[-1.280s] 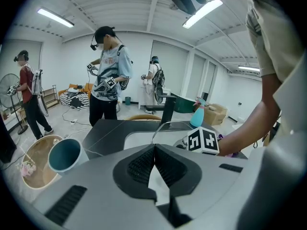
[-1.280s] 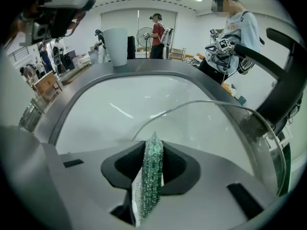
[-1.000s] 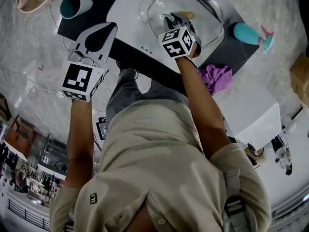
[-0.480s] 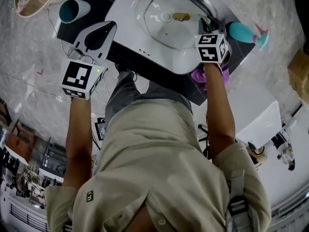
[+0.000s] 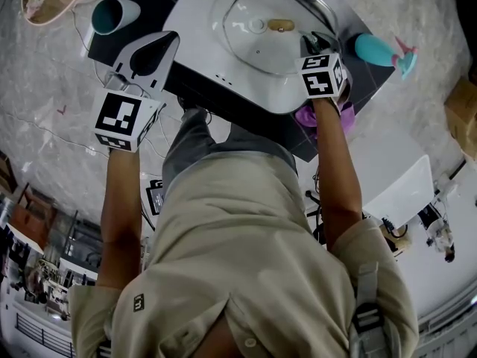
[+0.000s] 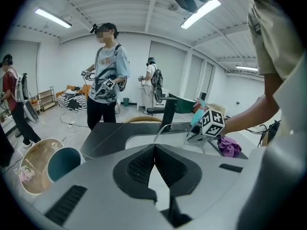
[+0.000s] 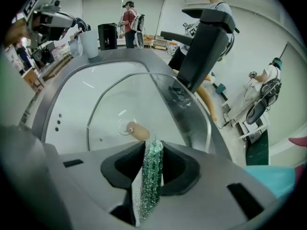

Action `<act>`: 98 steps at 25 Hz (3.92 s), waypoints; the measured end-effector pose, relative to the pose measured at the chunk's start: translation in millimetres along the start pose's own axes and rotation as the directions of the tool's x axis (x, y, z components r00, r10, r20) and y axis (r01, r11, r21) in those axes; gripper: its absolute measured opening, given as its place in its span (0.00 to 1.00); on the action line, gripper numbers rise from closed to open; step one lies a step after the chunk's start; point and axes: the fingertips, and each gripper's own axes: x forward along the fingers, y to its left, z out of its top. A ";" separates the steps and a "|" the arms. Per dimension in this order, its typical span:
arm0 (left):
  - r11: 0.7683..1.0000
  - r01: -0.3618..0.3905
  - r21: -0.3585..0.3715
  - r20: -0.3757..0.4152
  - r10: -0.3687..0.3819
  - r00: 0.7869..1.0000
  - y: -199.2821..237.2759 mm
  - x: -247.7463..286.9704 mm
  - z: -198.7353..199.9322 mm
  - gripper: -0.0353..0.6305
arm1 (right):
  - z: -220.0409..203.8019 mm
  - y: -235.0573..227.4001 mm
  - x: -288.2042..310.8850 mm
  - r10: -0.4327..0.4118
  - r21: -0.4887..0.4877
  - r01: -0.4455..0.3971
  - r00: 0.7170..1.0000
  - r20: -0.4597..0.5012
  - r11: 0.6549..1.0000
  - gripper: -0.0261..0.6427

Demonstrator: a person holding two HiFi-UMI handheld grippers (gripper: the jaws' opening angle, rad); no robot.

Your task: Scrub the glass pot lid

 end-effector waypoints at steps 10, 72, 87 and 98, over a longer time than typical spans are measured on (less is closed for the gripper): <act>1.000 0.002 -0.016 -0.007 -0.002 1.000 0.6 1.1 -8.4 0.08 | 7.5 69.0 27.7 0.141 -0.050 -0.143 0.989 -0.039 0.988 0.18; 1.000 0.029 0.009 0.023 -0.029 0.999 -28.5 -104.8 -14.7 0.08 | 170.5 91.8 -124.4 0.106 0.134 -0.170 0.914 0.391 0.976 0.17; 0.998 0.061 0.001 0.014 -0.061 0.998 -31.5 -95.8 -18.0 0.08 | 173.6 82.0 -130.6 0.078 0.125 -0.136 0.918 0.388 0.983 0.17; 0.999 0.052 -0.009 -0.010 -0.052 0.999 -27.3 -97.1 -29.5 0.08 | 177.4 87.4 -129.8 0.091 0.122 -0.150 0.915 0.392 0.981 0.17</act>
